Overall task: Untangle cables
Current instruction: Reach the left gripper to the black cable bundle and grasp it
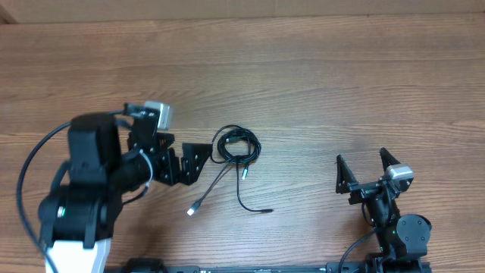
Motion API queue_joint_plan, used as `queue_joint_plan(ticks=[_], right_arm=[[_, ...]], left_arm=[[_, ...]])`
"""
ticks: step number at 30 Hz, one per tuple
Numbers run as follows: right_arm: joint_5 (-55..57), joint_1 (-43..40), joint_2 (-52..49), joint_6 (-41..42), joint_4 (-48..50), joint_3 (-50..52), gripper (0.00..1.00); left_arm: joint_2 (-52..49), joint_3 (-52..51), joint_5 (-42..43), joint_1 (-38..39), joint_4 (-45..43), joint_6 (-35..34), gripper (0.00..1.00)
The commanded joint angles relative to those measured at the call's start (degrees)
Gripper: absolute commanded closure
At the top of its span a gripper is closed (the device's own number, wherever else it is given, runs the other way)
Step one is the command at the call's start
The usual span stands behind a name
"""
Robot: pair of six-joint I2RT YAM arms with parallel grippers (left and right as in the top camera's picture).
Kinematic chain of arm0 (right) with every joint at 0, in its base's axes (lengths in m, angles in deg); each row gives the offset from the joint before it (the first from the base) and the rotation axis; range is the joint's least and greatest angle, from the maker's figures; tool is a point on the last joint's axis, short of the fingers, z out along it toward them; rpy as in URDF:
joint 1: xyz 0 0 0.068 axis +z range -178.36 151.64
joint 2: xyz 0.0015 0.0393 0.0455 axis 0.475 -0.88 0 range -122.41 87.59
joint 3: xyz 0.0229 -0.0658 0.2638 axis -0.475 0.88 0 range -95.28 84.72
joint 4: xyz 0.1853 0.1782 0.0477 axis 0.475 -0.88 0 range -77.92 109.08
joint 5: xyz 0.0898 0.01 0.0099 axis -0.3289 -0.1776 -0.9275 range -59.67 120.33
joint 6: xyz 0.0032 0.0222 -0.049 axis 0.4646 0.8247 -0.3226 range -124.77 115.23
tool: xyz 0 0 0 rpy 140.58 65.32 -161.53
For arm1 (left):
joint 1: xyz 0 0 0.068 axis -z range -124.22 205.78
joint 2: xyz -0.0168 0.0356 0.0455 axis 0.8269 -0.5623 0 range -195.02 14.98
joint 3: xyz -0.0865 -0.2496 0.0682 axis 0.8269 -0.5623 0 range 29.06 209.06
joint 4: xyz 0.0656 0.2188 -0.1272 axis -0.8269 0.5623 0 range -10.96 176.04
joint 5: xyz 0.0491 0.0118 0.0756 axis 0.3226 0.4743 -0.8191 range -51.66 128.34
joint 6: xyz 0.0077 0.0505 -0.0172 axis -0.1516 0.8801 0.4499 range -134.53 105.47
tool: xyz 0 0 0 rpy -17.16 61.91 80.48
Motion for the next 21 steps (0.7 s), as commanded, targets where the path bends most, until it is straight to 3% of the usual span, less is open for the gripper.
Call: queue_joint_plan(ticks=[1,5,10,14,21], right_arm=[[0.81,0.00,0.68,0.22,0.24,0.59,0.00],[0.81,0.00,0.68,0.22,0.24,0.59,0.00],[0.81,0.00,0.68,0.22,0.24,0.59,0.00],[0.81,0.00,0.68,0.22,0.24,0.59,0.00],[0.81,0.00,0.68,0.22,0.24,0.59,0.00]], left_arm=[[-4.02,0.52,3.23,-0.26,0.02,-3.32,0.00],[-10.45,0.52,2.25,-0.20,0.15,-11.65,0.02],[-19.56,0.52,-4.85,0.81,-0.15,-20.22,0.23],[-26.49,0.52,-10.86,2.16,-1.05,-23.93,0.28],[-37.27,0.52,-13.18,7.21,-6.51,-25.79,0.37]])
